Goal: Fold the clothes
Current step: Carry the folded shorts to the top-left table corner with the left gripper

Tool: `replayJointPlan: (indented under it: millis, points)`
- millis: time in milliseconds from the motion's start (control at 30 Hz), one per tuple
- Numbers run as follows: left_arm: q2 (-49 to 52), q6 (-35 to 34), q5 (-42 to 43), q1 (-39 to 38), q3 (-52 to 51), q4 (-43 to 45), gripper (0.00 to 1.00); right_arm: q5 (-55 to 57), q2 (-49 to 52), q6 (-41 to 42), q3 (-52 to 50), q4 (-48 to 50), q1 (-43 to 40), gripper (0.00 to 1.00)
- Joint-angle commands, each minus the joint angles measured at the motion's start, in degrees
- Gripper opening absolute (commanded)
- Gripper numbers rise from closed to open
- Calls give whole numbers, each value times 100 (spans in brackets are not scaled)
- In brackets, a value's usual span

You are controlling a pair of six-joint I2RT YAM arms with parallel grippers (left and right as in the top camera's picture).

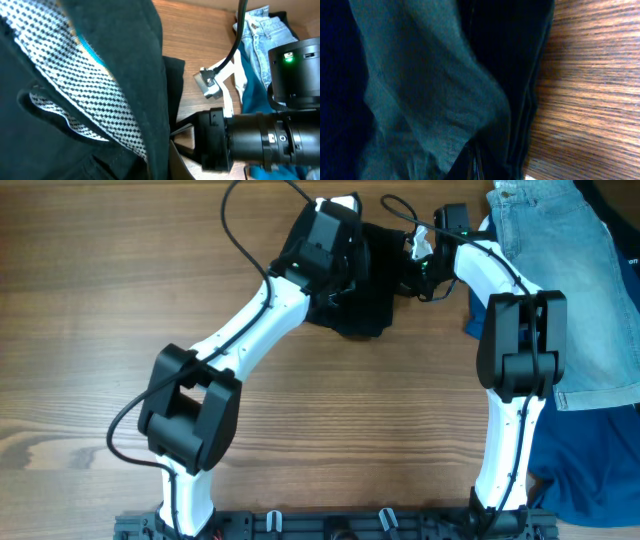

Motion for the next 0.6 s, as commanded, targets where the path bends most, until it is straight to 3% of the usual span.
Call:
replayJointPlan:
  millis: [0,67,100,133,167,200,233,267,467,567]
  points:
    - [116,-225,269,-216,160,264,4,328,501,-66,-101,9,96,4]
    - [203,-227,273,-313,160,302,4,326,501,-66,-101,24,96,4]
    - [234,-227,273,-356,160,321,10,323,501,-66,-98,48,96,4]
    - [258,-227,269,-407,160,367,47,278,498,-83,-98,92,90,4]
    - [260,-225,247,-439,160,391,100,39,483,-118,-55,120,39,5]
    - [258,-227,249,-435,160,409,100,-179,437,-184,37,122,-46,12]
    - [258,-227,249,-411,160,407,100,-308,391,-179,114,122,-120,29]
    - [258,-229,304,-387,160,404,100,-568,278,-168,286,122,-293,40]
    - [256,-170,573,-385,160,256,100,-848,-1156,-76,643,142,-1493,61]
    - [278,813,514,-538,160,-2,99,-850,-1582,-72,643,101,-1947,64]
